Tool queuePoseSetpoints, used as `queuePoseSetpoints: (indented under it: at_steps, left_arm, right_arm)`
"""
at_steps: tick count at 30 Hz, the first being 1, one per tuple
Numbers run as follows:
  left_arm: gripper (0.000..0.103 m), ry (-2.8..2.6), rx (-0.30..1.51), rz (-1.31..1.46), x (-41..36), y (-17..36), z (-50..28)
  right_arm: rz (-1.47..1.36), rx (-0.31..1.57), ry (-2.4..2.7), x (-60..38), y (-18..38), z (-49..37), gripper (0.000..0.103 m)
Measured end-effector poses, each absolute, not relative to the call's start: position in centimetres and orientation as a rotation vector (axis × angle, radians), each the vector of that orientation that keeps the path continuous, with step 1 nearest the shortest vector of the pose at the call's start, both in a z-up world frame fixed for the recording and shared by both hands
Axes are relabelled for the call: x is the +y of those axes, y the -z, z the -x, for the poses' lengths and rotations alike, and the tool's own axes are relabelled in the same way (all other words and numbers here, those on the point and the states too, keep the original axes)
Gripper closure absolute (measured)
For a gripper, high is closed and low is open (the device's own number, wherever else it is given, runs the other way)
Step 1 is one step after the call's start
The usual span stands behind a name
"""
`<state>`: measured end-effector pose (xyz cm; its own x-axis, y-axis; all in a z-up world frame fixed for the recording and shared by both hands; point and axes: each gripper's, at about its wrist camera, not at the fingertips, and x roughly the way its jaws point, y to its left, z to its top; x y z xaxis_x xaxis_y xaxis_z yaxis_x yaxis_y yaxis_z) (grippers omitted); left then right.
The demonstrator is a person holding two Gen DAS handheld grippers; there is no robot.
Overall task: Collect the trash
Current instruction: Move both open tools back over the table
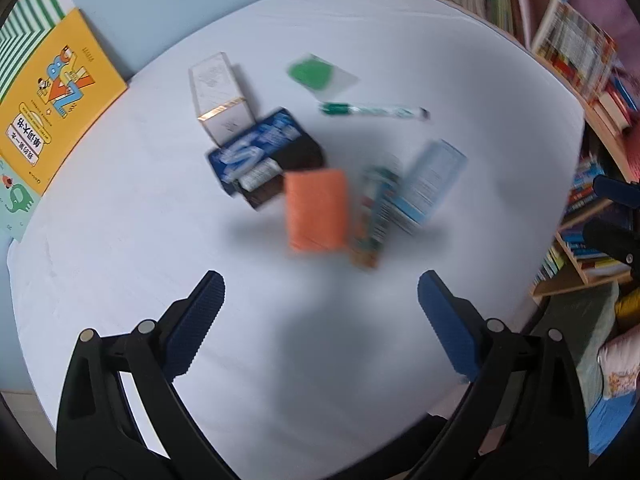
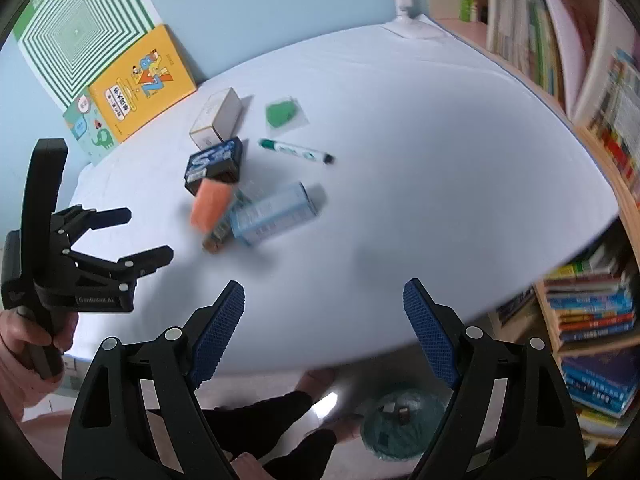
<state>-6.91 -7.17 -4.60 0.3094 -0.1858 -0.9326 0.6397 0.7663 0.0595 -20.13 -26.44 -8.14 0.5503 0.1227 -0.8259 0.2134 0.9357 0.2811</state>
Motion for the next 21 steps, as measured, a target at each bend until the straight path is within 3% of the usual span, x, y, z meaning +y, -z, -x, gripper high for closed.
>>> queuePoseSetpoints:
  at_steps: [21]
  left_arm:
    - [0.008,0.510,1.142,-0.409,-6.4,4.8,-3.8]
  right_arm:
    - [-0.290,1.048,-0.005,-25.4,8.5,8.6,0.021]
